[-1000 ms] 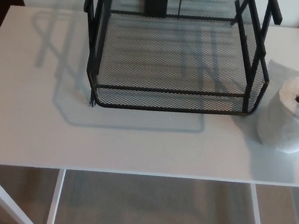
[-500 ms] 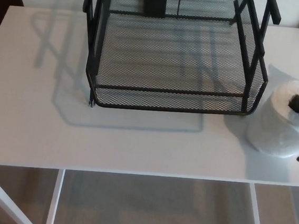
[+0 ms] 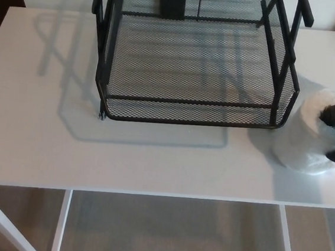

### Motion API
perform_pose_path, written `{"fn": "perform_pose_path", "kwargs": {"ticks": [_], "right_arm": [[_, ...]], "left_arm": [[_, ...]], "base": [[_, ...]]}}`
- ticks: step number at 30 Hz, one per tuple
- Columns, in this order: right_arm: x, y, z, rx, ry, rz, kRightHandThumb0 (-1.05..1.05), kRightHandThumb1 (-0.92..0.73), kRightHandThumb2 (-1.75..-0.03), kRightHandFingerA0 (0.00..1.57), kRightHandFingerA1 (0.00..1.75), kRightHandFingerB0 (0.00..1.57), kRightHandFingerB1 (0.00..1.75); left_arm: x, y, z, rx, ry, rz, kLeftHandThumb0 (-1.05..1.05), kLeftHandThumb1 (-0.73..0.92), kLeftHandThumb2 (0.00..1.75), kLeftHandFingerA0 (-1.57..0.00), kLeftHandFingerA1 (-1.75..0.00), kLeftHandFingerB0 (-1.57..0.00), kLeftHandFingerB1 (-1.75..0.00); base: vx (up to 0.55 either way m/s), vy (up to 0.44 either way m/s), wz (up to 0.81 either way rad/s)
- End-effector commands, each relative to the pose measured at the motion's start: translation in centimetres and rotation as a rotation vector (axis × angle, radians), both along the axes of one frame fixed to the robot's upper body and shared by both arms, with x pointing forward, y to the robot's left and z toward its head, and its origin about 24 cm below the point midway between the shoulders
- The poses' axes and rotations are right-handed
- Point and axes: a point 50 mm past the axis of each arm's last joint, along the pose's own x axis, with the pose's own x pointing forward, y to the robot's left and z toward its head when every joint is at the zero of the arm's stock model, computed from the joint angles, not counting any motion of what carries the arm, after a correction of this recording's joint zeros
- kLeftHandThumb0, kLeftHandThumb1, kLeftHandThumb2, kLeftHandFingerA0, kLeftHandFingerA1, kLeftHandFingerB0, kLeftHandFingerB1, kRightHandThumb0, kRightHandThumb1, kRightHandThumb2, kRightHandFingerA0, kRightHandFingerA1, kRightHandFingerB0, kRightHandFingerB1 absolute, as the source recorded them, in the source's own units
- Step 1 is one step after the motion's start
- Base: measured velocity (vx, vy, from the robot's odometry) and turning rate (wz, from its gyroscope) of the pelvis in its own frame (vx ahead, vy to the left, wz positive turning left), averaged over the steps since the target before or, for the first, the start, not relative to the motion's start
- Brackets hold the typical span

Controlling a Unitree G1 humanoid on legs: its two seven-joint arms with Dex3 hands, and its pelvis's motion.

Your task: The robot walks towards a desk on which a file tray is kept in the middle and a toilet paper roll is kept on its right. The robot uses its right hand to hook on finger in the gap of the roll and grabs it, lifts it and places it on the tray.

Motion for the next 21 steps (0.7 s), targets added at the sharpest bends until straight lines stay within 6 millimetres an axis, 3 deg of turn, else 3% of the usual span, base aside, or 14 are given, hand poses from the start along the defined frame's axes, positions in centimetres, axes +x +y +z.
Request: {"fn": "perform_pose_path", "kwargs": {"ticks": [1, 3, 6, 8, 9, 11, 14, 17, 21], "right_arm": [[-1.0, 0.7, -1.3, -0.035, -0.461, 0.114, -0.18, -0.58, -0.71, 0.97, 1.59, 0.98, 0.70], [-1.0, 0.2, -0.5, -0.049, -0.474, 0.117, -0.26, -0.55, -0.60, 0.94, 1.58, 0.95, 0.64], [-0.8, -0.6, 0.8, -0.065, -0.474, 0.106, -0.20, -0.58, -0.62, 0.92, 1.59, 0.95, 0.63], [-0.1, -2.1, 2.9, -0.041, -0.522, 0.024, -0.21, -0.63, -0.67, 0.93, 1.56, 0.94, 0.64], [-0.1, -2.1, 2.9, -0.039, -0.526, 0.021, -0.21, -0.63, -0.67, 0.93, 1.56, 0.94, 0.64], [0.2, -3.5, 5.4, -0.037, -0.568, -0.046, -0.22, -0.65, -0.59, 0.92, 1.58, 0.92, 0.59], [0.3, -3.9, 6.6, -0.021, -0.594, -0.063, -0.25, -0.62, -0.62, 0.92, 1.59, 0.93, 0.61], [0.3, -4.5, 9.2, -0.032, -0.620, -0.078, -0.22, -0.64, -0.62, 0.89, 1.49, 0.92, 0.58], [0.1, -4.8, 11.9, -0.037, -0.696, -0.059, -0.22, -0.63, -0.62, 0.94, 1.54, 0.92, 0.59]], "left_arm": [[0.1, 0.5, 0.4, 0.054, 0.031, -0.068, -0.79, 0.91, 0.71, -0.18, -0.53, -0.19, -0.43], [0.1, 0.5, 0.4, 0.040, 0.025, -0.035, -0.78, 0.92, 0.70, -0.19, -0.53, -0.21, -0.42], [0.0, 0.4, 0.4, 0.030, 0.018, -0.029, -0.78, 0.92, 0.69, -0.18, -0.53, -0.20, -0.42], [-0.1, 0.5, 0.5, 0.039, 0.020, -0.041, -0.77, 0.91, 0.69, -0.17, -0.52, -0.19, -0.42], [-0.1, 0.5, 0.5, 0.041, 0.021, -0.043, -0.77, 0.91, 0.69, -0.17, -0.52, -0.19, -0.42], [-0.2, 0.7, 0.5, 0.042, 0.017, -0.030, -0.80, 0.92, 0.68, -0.20, -0.55, -0.19, -0.43], [-0.3, 0.8, 0.5, 0.045, 0.019, -0.029, -0.81, 0.92, 0.68, -0.19, -0.53, -0.19, -0.42], [-0.4, 0.7, 0.6, 0.035, 0.012, -0.023, -0.81, 0.92, 0.67, -0.20, -0.55, -0.18, -0.43], [-0.6, 0.9, 0.5, 0.015, 0.014, 0.010, -0.82, 0.92, 0.68, -0.20, -0.54, -0.19, -0.42]], "base": [[0.00, 0.000, 0.00], [0.00, 0.000, 0.00], [0.00, 0.000, 0.00], [0.00, 0.000, 0.00], [0.00, 0.000, 0.00], [0.00, 0.000, 0.00], [0.00, 0.000, 0.00], [0.00, 0.000, 0.00], [0.00, 0.000, 0.00]]}}
